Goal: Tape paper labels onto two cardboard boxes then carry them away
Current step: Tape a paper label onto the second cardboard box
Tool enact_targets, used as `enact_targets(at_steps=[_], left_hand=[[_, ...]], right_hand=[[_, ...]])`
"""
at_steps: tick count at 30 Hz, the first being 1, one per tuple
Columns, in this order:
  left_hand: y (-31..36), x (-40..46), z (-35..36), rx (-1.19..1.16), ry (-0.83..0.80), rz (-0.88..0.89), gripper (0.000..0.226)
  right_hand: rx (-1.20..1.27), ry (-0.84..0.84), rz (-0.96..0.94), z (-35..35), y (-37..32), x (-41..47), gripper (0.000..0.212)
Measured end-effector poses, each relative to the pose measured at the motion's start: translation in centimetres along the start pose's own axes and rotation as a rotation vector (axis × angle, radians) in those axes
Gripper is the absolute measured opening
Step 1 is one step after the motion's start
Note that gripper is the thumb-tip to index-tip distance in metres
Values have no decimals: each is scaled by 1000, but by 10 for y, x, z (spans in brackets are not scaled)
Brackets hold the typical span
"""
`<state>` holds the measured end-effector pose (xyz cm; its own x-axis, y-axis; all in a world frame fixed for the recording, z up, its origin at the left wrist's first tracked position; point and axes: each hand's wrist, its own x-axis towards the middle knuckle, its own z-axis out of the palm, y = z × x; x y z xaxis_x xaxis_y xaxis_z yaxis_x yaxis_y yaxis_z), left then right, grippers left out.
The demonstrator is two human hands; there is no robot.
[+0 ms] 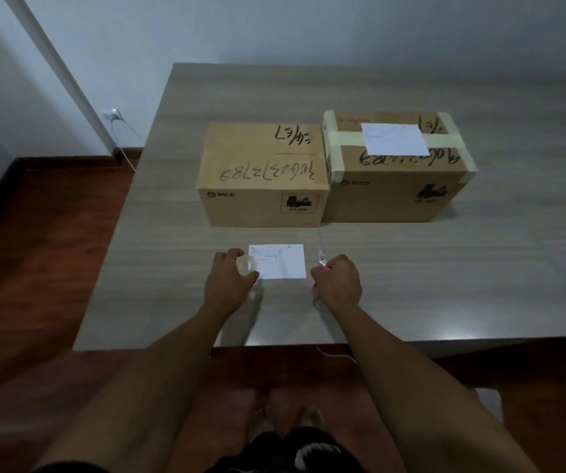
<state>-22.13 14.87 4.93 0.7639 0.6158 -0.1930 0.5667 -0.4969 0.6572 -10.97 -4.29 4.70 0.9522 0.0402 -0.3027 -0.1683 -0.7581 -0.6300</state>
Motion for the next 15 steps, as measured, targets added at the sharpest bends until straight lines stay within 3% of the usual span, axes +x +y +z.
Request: enact_targets(at_steps=[15], left_hand=[[-59, -5, 21, 135, -129, -124, 59]], right_hand=[[-134, -74, 116, 42, 47, 5, 26]])
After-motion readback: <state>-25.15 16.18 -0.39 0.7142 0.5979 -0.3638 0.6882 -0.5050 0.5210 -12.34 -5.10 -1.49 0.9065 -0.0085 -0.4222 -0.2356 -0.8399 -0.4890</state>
